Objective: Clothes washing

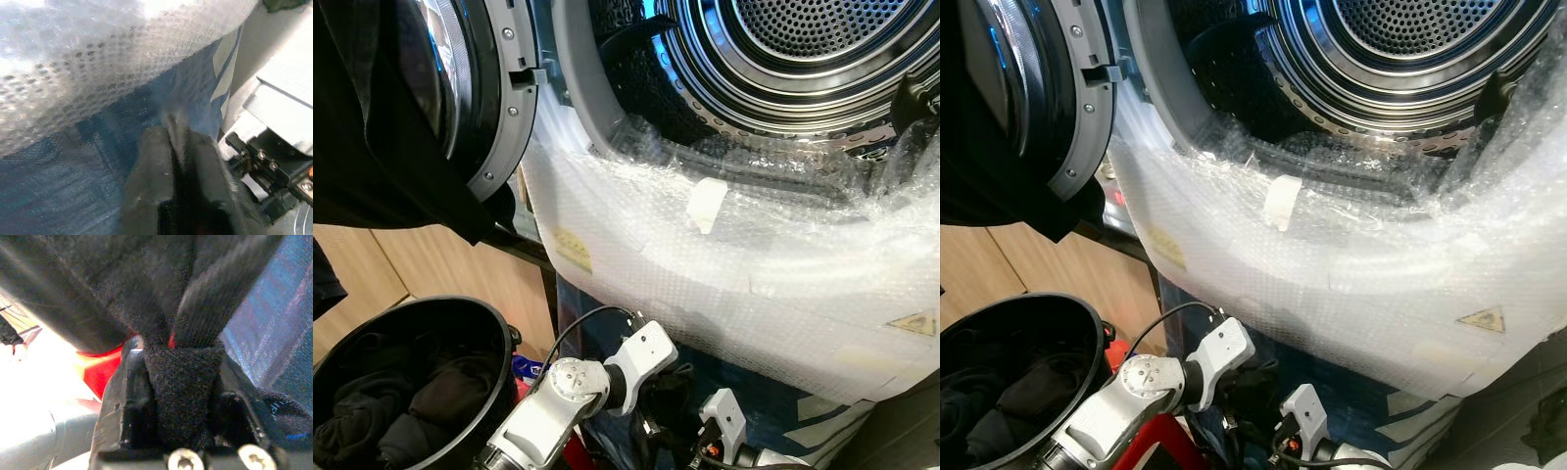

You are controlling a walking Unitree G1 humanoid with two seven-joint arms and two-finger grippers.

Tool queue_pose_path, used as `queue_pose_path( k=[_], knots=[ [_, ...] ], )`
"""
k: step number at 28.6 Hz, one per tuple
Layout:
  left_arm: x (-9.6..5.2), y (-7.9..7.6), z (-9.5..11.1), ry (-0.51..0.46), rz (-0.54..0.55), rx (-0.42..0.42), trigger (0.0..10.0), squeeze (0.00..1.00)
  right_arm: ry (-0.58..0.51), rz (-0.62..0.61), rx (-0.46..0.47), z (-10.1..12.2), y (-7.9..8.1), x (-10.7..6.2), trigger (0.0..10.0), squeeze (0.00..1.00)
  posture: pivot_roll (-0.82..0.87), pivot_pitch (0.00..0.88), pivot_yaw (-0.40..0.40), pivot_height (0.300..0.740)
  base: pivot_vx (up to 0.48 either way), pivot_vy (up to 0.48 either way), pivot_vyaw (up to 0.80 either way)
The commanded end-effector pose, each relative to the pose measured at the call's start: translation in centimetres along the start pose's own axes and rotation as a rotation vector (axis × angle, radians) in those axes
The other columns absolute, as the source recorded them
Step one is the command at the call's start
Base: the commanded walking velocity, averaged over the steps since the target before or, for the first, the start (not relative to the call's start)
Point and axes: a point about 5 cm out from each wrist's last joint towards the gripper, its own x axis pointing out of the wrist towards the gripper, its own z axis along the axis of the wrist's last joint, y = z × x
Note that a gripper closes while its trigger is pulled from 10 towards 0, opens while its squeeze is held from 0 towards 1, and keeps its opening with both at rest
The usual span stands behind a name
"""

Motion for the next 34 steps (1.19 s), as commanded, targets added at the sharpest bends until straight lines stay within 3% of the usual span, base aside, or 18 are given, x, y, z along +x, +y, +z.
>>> queue_pose_path(
  k=[1, 9, 12, 17, 18, 22, 24, 26, 28, 29, 32, 33, 34],
  knots=[
    [-0.3, 0.6, 0.6, -0.015, 0.023, 0.016, 10.0, 1.0, 0.008, -0.004, 0.003, -0.2, 0.1, -0.1, 0.0, 0.0, 0.03, 0.001, 0.01, 0.74, 0.0, 0.0, 0.0],
    [-1.4, 0.7, 0.2, -0.006, 0.014, 0.01, 10.0, 1.0, 0.007, -0.006, 0.009, -0.4, 0.3, 0.2, 0.0, 0.0, 0.03, 0.001, 0.013, 0.74, 0.0, 0.0, 0.0],
    [-2.5, 1.0, 0.3, -0.004, 0.022, 0.013, 10.0, 1.0, 0.004, -0.01, 0.011, -0.5, 0.3, 0.0, 0.0, 0.0, 0.03, 0.003, 0.016, 0.74, 0.0, 0.0, 0.0],
    [-4.3, 2.3, 0.5, 0.0, 0.168, 0.017, 10.0, 1.0, 0.01, -0.005, 0.018, -0.8, 0.4, -0.3, 0.0, 0.0, 0.02, 0.003, 0.026, 0.74, 0.0, 0.0, 0.0],
    [-5.3, 2.5, 0.1, 0.022, 0.237, 0.009, 10.0, 1.0, 0.012, -0.002, 0.02, -1.0, 0.5, -0.6, 0.0, 0.0, 0.02, 0.0, 0.026, 0.74, 0.0, 0.0, 0.0],
    [-6.3, 2.6, -0.3, 0.027, 0.305, -0.02, 10.0, 1.0, 0.024, 0.005, 0.029, -1.5, 0.7, -0.9, 0.0, 0.0, 0.03, 0.0, 0.026, 0.74, 0.0, 0.0, 0.0],
    [-7.1, 2.8, -1.1, 0.035, 0.403, -0.065, 10.0, 1.0, 0.042, 0.018, 0.036, -2.1, 1.1, -1.0, 0.0, 0.0, 0.04, 0.0, 0.025, 0.74, 0.0, 0.0, 0.0],
    [-7.7, 3.3, -1.6, 0.031, 0.495, -0.06, 10.0, 1.0, 0.044, 0.019, 0.041, -2.3, 1.2, -1.1, 0.0, 0.0, 0.04, 0.0, 0.022, 0.74, 0.0, 0.0, 0.0],
    [-8.9, 5.0, -2.1, 0.02, 0.724, -0.049, 10.0, 1.0, 0.036, 0.011, 0.052, -2.4, 1.3, -1.1, 0.0, 0.0, 0.05, 0.0, 0.019, 0.74, 0.0, 0.0, 0.0],
    [-10.4, 6.6, -3.0, 0.031, 0.952, -0.022, 10.0, 1.0, 0.019, 0.006, 0.061, -2.2, 1.3, -1.1, 0.0, 0.0, 0.06, 0.0, 0.019, 0.74, 0.0, 0.0, 0.0],
    [-11.6, 7.3, -3.9, 0.036, 1.09, -0.007, 10.0, 1.0, 0.007, 0.012, 0.062, -2.2, 1.5, -1.1, 0.0, 0.0, 0.06, 0.0, 0.019, 0.74, 0.0, 0.0, 0.0],
    [-11.6, 7.3, -3.9, 0.036, 1.09, -0.007, 10.0, 1.0, 0.007, 0.012, 0.062, -2.2, 1.5, -1.1, 0.0, 0.0, 0.06, 0.0, 0.019, 0.74, 0.0, 0.0, 0.0],
    [-12.8, 7.7, -5.6, 0.066, 1.197, -0.048, 10.0, 0.35, -0.011, 0.025, 0.055, -1.9, 1.8, -1.1, 0.0, 0.0, 0.06, 0.0, 0.016, 0.74, 0.0, 0.0, 0.0]
  ],
)
